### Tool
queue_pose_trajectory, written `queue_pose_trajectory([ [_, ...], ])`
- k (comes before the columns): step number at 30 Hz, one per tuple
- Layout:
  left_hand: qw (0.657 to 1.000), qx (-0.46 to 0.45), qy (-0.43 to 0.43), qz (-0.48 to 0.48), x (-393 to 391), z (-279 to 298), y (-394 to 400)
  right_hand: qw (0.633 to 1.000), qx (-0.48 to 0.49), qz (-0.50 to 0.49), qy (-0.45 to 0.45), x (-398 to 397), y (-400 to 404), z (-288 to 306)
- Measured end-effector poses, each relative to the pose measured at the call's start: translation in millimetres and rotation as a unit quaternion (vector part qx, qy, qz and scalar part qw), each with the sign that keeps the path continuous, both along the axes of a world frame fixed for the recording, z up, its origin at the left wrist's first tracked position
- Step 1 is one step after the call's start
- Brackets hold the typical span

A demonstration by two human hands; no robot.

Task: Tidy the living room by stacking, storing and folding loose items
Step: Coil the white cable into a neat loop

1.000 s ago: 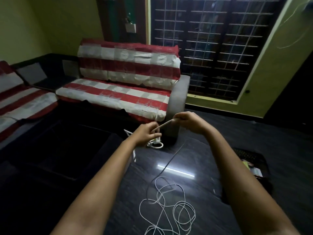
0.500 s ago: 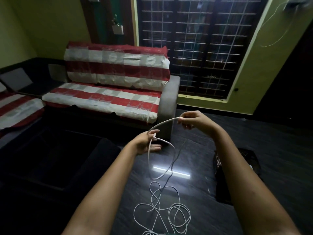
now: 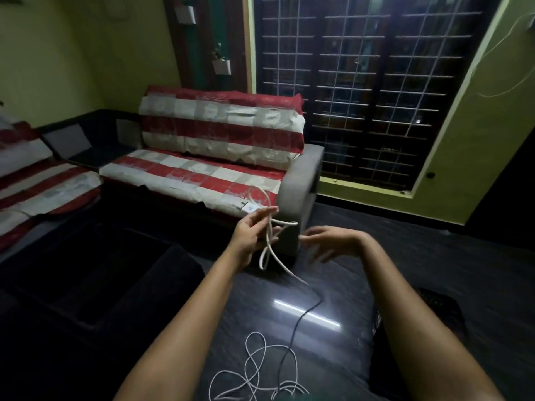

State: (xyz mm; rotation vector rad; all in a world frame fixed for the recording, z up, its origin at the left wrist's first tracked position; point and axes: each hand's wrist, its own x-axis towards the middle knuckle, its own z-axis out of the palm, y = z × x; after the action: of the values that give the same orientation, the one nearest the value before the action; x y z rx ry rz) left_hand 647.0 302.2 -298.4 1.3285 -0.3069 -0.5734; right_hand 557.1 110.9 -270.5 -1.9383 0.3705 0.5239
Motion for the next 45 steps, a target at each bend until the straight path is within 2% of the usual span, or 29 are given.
queue_pose_trajectory([
  [3, 0.998, -0.011, -0.043, -0.045, -11, 16, -28, 0.988, -0.02, 0.006, -0.151, 17, 3, 6],
  [5, 0.997, -0.017, -0.057, -0.055, -12, 16, -38, 0.983, -0.047, -0.005, -0.177, 30, -10, -2],
  [7, 0.996, -0.029, -0.07, -0.05, -11, 15, -45, 0.972, -0.134, -0.054, -0.184, 38, -28, -8],
  [9, 0.994, 0.004, -0.109, -0.026, -12, 15, -50, 0.953, -0.186, -0.117, -0.211, 41, -36, -6],
  [10, 0.99, 0.033, -0.134, -0.013, -13, 14, -53, 0.947, -0.16, -0.15, -0.235, 42, -38, -4],
  [12, 0.978, 0.093, -0.187, 0.008, -16, 12, -62, 0.95, -0.015, -0.191, -0.248, 47, -40, 2],
  [15, 0.94, 0.167, -0.292, 0.05, -19, 5, -68, 0.971, 0.125, -0.139, -0.147, 53, -34, 5],
  [16, 0.924, 0.189, -0.328, 0.064, -20, 4, -69, 0.967, 0.187, -0.131, -0.11, 54, -30, 3],
  [18, 0.882, 0.238, -0.401, 0.07, -21, 3, -67, 0.933, 0.319, -0.156, -0.053, 52, -26, -1],
  [20, 0.829, 0.287, -0.475, 0.06, -17, 2, -60, 0.9, 0.399, -0.168, -0.048, 51, -28, -6],
  [21, 0.82, 0.292, -0.489, 0.056, -14, 2, -55, 0.885, 0.432, -0.165, -0.059, 50, -28, -6],
  [25, 0.832, 0.269, -0.482, 0.059, -6, 21, -40, 0.812, 0.553, -0.16, -0.095, 52, -25, -7],
  [27, 0.823, 0.263, -0.501, 0.044, -2, 33, -34, 0.781, 0.598, -0.152, -0.098, 56, -23, -9],
  [28, 0.802, 0.281, -0.526, 0.034, 2, 37, -31, 0.776, 0.605, -0.146, -0.1, 57, -21, -8],
  [30, 0.717, 0.359, -0.597, 0.0, 4, 50, -26, 0.779, 0.604, -0.133, -0.101, 63, -16, -5],
  [31, 0.676, 0.402, -0.618, -0.014, 5, 55, -23, 0.788, 0.59, -0.138, -0.11, 66, -14, -5],
  [32, 0.652, 0.435, -0.62, -0.022, 6, 59, -20, 0.802, 0.565, -0.151, -0.125, 70, -11, -5],
  [33, 0.647, 0.452, -0.613, -0.018, 6, 63, -19, 0.819, 0.528, -0.17, -0.143, 73, -10, -6],
  [35, 0.659, 0.447, -0.605, 0.013, 10, 65, -11, 0.846, 0.467, -0.193, -0.17, 75, -6, -5],
  [36, 0.665, 0.429, -0.611, 0.027, 15, 62, -5, 0.854, 0.451, -0.193, -0.176, 75, -3, -3],
  [39, 0.653, 0.336, -0.674, 0.072, 33, 46, 7, 0.872, 0.418, -0.188, -0.172, 72, -2, 5],
  [42, 0.722, 0.223, -0.626, 0.193, 37, 43, 15, 0.898, 0.363, -0.161, -0.188, 69, -5, 6],
  [45, 0.762, 0.163, -0.578, 0.242, 34, 45, 22, 0.924, 0.227, -0.195, -0.239, 70, 1, 1],
])
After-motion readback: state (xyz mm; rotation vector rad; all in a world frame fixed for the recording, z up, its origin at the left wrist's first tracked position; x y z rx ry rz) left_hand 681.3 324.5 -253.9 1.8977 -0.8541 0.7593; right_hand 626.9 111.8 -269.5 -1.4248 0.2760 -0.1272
